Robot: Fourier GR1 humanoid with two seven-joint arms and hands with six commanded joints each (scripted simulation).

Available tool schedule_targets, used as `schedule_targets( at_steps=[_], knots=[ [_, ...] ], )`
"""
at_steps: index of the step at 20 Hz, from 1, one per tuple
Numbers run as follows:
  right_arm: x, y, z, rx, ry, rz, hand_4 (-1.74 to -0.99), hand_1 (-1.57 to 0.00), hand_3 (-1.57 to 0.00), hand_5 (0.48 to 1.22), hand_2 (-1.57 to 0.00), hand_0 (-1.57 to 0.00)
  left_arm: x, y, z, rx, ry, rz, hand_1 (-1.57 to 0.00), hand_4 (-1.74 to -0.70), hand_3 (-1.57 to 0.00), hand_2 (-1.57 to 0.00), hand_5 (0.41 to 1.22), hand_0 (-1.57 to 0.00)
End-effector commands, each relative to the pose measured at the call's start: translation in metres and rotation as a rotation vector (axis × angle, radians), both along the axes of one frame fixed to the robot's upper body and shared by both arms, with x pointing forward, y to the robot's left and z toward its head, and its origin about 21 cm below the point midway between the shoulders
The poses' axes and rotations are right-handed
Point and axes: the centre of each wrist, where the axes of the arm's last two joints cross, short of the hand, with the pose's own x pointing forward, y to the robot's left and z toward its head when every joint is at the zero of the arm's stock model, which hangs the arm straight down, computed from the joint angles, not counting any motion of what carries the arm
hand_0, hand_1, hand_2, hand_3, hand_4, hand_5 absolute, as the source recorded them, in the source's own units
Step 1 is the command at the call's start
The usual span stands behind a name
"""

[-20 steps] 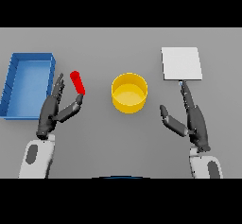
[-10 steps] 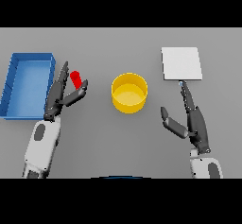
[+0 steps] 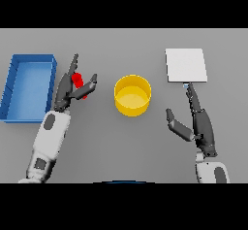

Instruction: Pick up the red beaker and tilt it to pour out 1 green nut into yellow bowl. Pick up the yellow bowl and place it on the metallic measuring scale.

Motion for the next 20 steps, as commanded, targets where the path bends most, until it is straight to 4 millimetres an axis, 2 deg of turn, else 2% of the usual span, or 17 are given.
schedule_targets(
  at_steps=[1, 2, 3, 4, 6, 7, 9, 10, 13, 15, 20],
  knots=[
    [0.0, 0.001, -0.002, 0.001, 0.006, 0.003, -1.265, 0.0, 0.0, 0.691, 0.0, 0.0, 0.005, -0.003, 0.002, -0.005, -0.003, 0.002, 0.0, -1.27, 0.0, 0.0, 0.692, 0.0],
    [-0.002, -0.002, -0.003, -0.01, 0.005, -0.003, -1.259, 0.0, 0.0, 0.691, 0.0, 0.0, 0.005, -0.003, -0.002, -0.015, -0.028, 0.012, -0.02, -1.3, 0.0, -0.04, 0.715, 0.0],
    [-0.002, -0.001, -0.004, -0.015, 0.009, -0.005, -1.255, 0.0, 0.0, 0.691, 0.0, 0.0, 0.004, -0.003, -0.004, -0.02, -0.04, 0.018, -0.14, -1.32, -0.05, -0.15, 0.741, -0.09],
    [-0.003, -0.002, -0.002, -0.019, -0.003, -0.011, -1.252, 0.0, 0.0, 0.69, 0.0, 0.0, 0.005, -0.006, -0.007, -0.034, -0.036, 0.03, -0.36, -1.35, -0.22, -0.36, 0.77, -0.32],
    [-0.004, 0.0, -0.004, -0.015, 0.006, -0.001, -1.245, 0.0, 0.0, 0.692, 0.0, 0.0, 0.008, -0.013, -0.008, -0.035, -0.051, 0.031, -0.8, -1.48, -0.58, -0.79, 0.933, -0.77],
    [-0.003, -0.001, -0.002, -0.023, 0.0, -0.002, -1.241, 0.0, 0.0, 0.695, 0.0, 0.0, 0.006, -0.013, -0.011, -0.037, -0.083, 0.015, -0.95, -1.53, -0.76, -0.95, 0.99, -0.93],
    [0.002, -0.001, 0.001, -0.016, 0.002, -0.011, -1.233, 0.0, 0.0, 0.688, 0.0, 0.0, 0.006, -0.015, -0.01, -0.056, -0.093, 0.011, -1.18, -1.6, -1.0, -1.17, 1.073, -1.16],
    [0.001, 0.0, -0.002, -0.012, 0.005, -0.009, -1.233, 0.0, 0.0, 0.686, 0.0, 0.0, 0.007, -0.015, -0.01, -0.057, -0.083, 0.014, -1.25, -1.57, -1.11, -1.25, 1.103, -1.24],
    [0.001, 0.003, 0.0, -0.021, 0.007, -0.005, -1.207, 0.0, 0.0, 0.677, 0.0, 0.0, 0.007, -0.018, -0.009, -0.054, -0.087, 0.033, -1.41, -1.65, -1.34, -1.41, 1.127, -1.4],
    [0.001, -0.001, -0.004, -0.036, 0.005, -0.01, -1.186, 0.0, 0.0, 0.67, 0.0, 0.0, 0.009, -0.014, 0.001, -0.049, -0.118, 0.045, -1.47, -1.69, -1.42, -1.47, 1.129, -1.46],
    [0.003, 0.006, -0.007, -0.073, 0.0, -0.02, -1.116, 0.0, 0.0, 0.656, 0.0, 0.0, 0.019, -0.009, 0.032, 0.04, -0.161, 0.001, -1.54, -1.72, -1.52, -1.54, 1.127, -1.54]
  ],
)
